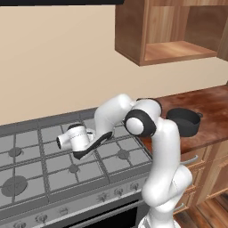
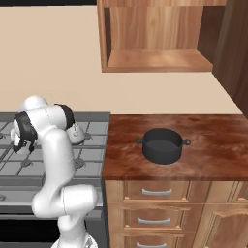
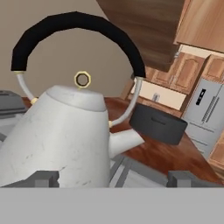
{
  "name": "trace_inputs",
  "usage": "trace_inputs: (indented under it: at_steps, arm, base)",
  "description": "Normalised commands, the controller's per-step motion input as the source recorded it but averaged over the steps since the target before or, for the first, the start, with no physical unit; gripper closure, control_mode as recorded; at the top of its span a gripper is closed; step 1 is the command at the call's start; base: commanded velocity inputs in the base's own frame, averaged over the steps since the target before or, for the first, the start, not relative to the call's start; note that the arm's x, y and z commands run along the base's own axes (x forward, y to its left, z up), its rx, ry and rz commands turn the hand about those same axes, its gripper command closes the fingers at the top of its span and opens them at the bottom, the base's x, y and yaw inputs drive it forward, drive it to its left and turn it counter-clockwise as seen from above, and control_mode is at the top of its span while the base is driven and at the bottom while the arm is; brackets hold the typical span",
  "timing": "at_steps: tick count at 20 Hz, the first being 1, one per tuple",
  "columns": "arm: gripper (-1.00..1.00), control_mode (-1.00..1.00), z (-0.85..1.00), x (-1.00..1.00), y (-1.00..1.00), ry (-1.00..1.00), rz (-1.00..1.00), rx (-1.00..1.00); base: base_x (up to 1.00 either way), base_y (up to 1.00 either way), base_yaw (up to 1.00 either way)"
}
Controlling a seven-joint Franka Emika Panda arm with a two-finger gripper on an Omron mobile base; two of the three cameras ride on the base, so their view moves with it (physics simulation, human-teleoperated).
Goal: Pick the kettle from the cabinet and place it on a stove burner. Then pick the pot from the counter and place it on another stove burner. Finally, turn both burners on.
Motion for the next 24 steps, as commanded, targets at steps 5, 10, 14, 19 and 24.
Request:
trace_inputs:
  at_steps: [5, 10, 14, 19, 24]
  arm:
    - [-1.00, -1.00, -0.16, 0.00, -0.06, -0.05, 0.00, 0.03]
    - [-1.00, -1.00, -0.17, 0.05, -0.10, -0.07, 0.00, 0.01]
    - [-1.00, -1.00, -0.18, 0.06, -0.12, -0.08, 0.01, 0.00]
    - [-1.00, -1.00, -0.17, 0.05, -0.12, -0.08, 0.01, 0.00]
    - [-1.00, -1.00, -0.13, 0.06, -0.15, -0.06, 0.01, 0.01]
  base:
    - [0.00, 0.00, 0.00]
    - [0.00, 0.00, 0.00]
    - [0.00, 0.00, 0.00]
    - [0.00, 0.00, 0.00]
    - [0.00, 0.00, 0.00]
